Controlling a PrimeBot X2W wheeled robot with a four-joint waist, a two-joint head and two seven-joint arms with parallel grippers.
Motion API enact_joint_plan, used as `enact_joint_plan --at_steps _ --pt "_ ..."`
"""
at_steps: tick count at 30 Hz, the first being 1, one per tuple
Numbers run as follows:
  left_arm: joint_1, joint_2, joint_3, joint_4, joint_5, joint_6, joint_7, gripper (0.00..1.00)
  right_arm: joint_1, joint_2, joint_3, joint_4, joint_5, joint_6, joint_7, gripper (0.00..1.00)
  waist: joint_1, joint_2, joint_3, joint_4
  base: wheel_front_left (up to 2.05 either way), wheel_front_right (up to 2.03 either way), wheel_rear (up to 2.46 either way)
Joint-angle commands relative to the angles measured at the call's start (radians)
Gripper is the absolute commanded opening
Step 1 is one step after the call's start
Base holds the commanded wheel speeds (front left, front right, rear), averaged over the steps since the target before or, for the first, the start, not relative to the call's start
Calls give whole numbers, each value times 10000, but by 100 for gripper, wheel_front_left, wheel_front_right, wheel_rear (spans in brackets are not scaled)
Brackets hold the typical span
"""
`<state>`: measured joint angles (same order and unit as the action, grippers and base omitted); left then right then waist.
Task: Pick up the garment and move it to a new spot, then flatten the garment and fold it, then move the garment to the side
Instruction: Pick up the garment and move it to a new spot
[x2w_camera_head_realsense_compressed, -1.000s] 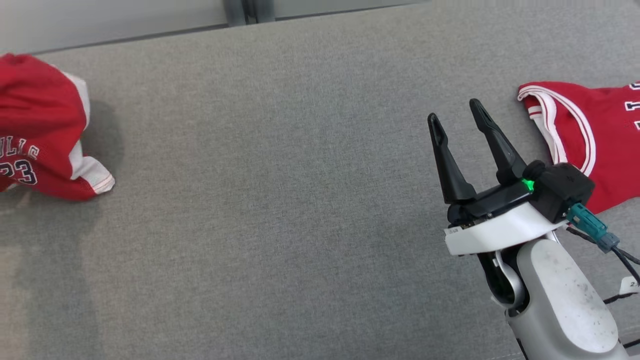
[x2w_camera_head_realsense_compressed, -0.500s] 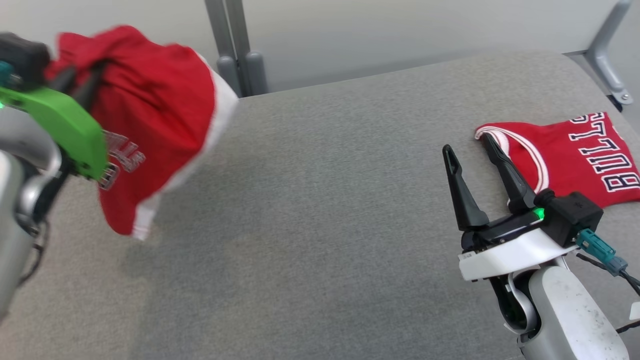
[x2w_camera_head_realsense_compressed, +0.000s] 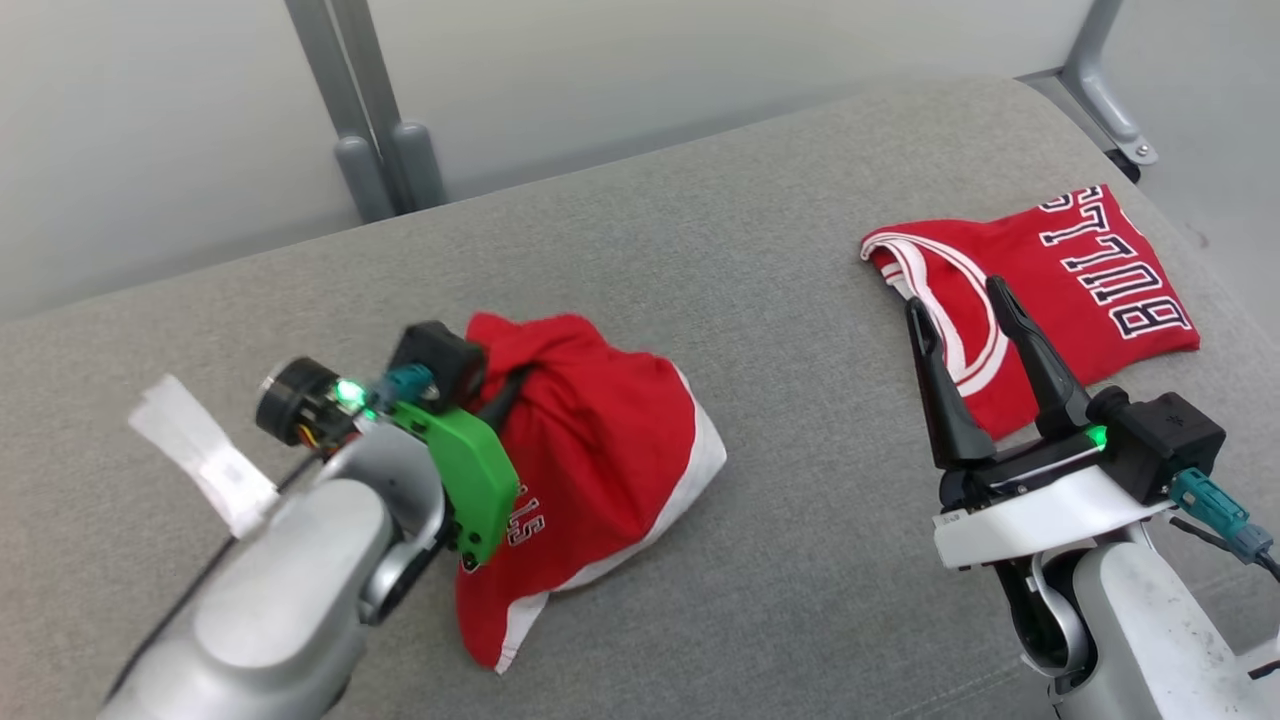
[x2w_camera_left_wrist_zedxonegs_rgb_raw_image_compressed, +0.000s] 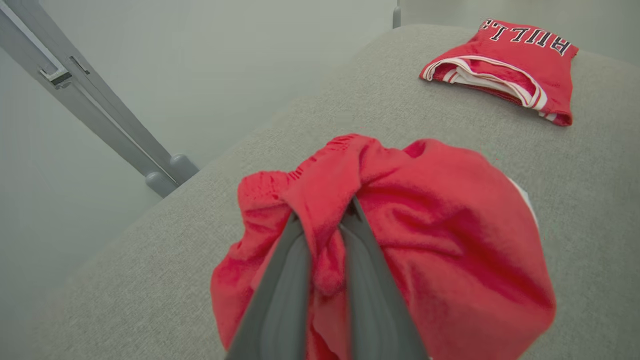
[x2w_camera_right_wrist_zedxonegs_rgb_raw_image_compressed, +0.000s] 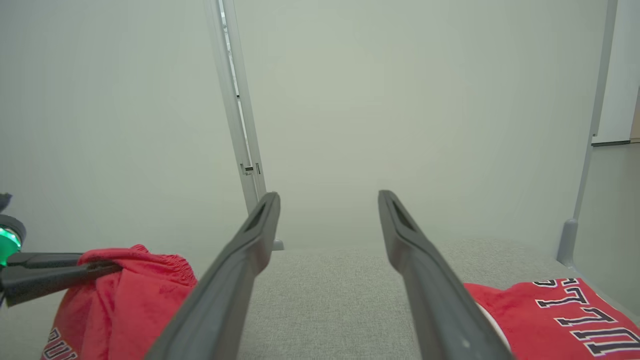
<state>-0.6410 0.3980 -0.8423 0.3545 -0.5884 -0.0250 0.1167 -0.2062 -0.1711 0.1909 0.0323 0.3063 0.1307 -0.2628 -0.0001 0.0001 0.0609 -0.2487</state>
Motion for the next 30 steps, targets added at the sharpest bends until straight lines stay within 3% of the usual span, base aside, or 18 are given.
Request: enact_joint_plan --at_steps 1,3,4,5,6,11,17,22,30 --pt "149 -249 -112 493 164 -12 -327 0 82 34 16 -43 -1 2 -26 100 1 -1 179 -189 0 0 0" --pt "143 -553 -297 1250 350 -42 -706 1 87 76 50 -42 -29 2 -26 100 1 -1 244 -248 0 0 0" --pt "141 -728 -311 1566 321 -63 -884 7 74 78 58 -30 -22 2 -26 100 1 -1 264 -262 0 0 0" --pt "101 -875 -341 1855 337 -81 -1044 45 60 78 65 -14 -15 2 -25 100 1 -1 277 -269 0 0 0" --pt "21 -1020 -394 2182 391 -115 -1212 100 56 83 72 5 0 2 -26 100 1 -1 292 -267 0 0 0" --pt "-299 -1537 -417 3180 319 -363 -1905 100 123 75 57 129 -8 2 -24 100 1 -1 228 -85 0 0 0" --pt "-440 -1586 -191 3299 136 -420 -2531 100 234 -19 -5 237 4 2 -24 100 1 -1 -95 300 0 0 0" --pt "-195 -1071 82 2746 -4 -85 -2602 100 388 -114 -129 278 68 2 -24 100 1 -1 -338 672 0 0 0" --pt "911 258 1286 839 -677 1091 -2967 100 784 -172 -381 450 236 2 -24 100 1 -1 -573 1289 0 0 0"
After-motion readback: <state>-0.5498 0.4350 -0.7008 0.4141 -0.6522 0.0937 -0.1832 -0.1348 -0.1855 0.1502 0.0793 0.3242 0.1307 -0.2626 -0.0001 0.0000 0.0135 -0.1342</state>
